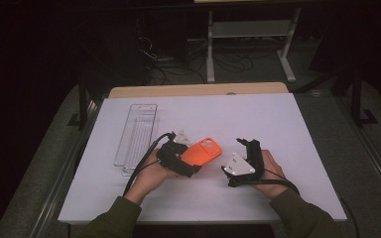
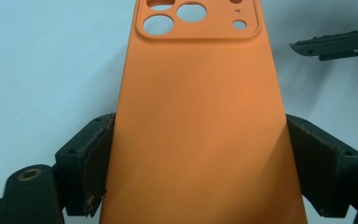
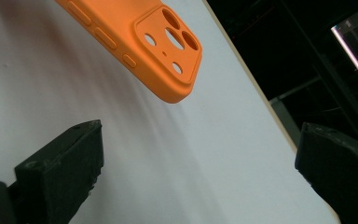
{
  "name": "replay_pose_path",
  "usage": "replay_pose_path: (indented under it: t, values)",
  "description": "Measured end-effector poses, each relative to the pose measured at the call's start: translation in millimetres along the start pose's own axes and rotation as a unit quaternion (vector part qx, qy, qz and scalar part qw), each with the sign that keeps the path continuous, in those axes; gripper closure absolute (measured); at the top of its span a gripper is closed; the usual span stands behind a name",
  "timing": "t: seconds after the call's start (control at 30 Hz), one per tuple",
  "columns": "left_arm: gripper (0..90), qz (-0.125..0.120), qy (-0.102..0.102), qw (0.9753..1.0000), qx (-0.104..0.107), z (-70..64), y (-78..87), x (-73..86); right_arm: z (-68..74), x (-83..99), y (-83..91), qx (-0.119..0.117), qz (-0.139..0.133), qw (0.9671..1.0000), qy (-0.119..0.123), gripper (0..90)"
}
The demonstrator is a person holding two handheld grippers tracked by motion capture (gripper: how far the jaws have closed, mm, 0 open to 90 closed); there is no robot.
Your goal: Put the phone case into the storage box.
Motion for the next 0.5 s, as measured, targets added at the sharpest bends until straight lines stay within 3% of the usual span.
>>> replay_pose_path:
  t: [0.17,0.4,0.5]
  values:
    - [16.0,0.0,-0.004,1.0,-0.001,0.4,0.2,-0.2,2.4,-1.9,0.8,0.013,-0.003,0.9997,0.019,0.5]
    - [16.0,-0.002,0.004,1.0,0.001,-0.6,-0.5,0.2,4.8,-4.3,1.3,0.026,-0.006,0.9987,0.044,0.5]
    - [16.0,-0.001,0.004,1.0,0.001,-0.8,-0.2,0.0,5.1,-5.4,2.0,0.036,-0.004,0.9968,0.072,0.6]
Point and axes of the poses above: each handheld gripper's, and its own axes: y roughly backward along the jaws, x roughly out of its underside, z roughly to its left, the point moved 1 cm from there along -y, roughly forward along the jaws, and after that the axes turned 11 degrees about y, right-handed, at the moved point
